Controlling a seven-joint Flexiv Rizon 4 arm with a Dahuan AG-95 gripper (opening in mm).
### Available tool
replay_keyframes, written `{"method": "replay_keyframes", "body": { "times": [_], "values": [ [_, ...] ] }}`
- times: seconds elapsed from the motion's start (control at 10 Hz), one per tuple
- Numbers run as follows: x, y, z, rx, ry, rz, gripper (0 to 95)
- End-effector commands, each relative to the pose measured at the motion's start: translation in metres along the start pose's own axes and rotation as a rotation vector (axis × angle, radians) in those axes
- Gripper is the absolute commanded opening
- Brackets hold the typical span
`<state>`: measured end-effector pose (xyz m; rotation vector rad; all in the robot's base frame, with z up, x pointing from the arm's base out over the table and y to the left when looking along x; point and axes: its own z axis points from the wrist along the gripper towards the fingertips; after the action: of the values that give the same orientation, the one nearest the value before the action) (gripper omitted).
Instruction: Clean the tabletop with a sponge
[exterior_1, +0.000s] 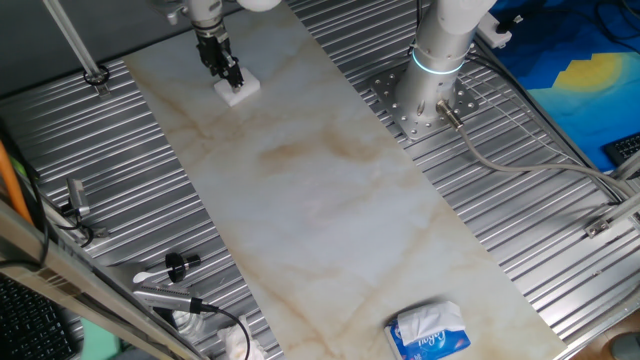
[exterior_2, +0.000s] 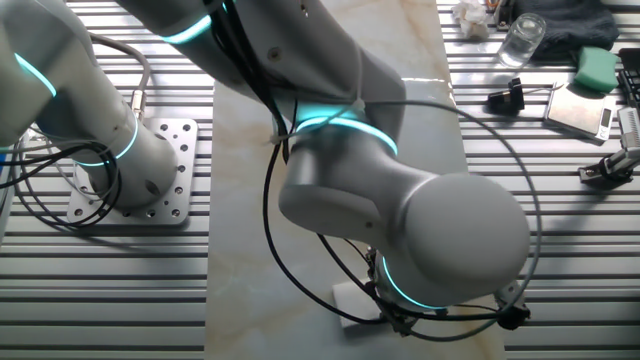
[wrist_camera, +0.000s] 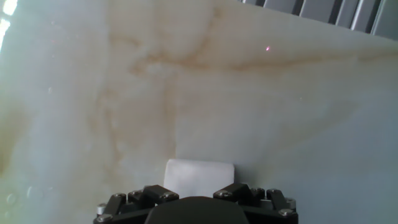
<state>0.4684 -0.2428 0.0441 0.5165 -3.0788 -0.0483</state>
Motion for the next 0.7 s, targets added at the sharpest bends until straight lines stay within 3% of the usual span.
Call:
{"method": "replay_keyframes", "body": {
  "times": [0.1,0.7],
  "values": [
    [0.001,0.002,0.012,0.000,-0.010,-0.003,76.0],
    [0.013,-0.004,0.024,0.009,-0.017,-0.017,76.0]
  ]
}}
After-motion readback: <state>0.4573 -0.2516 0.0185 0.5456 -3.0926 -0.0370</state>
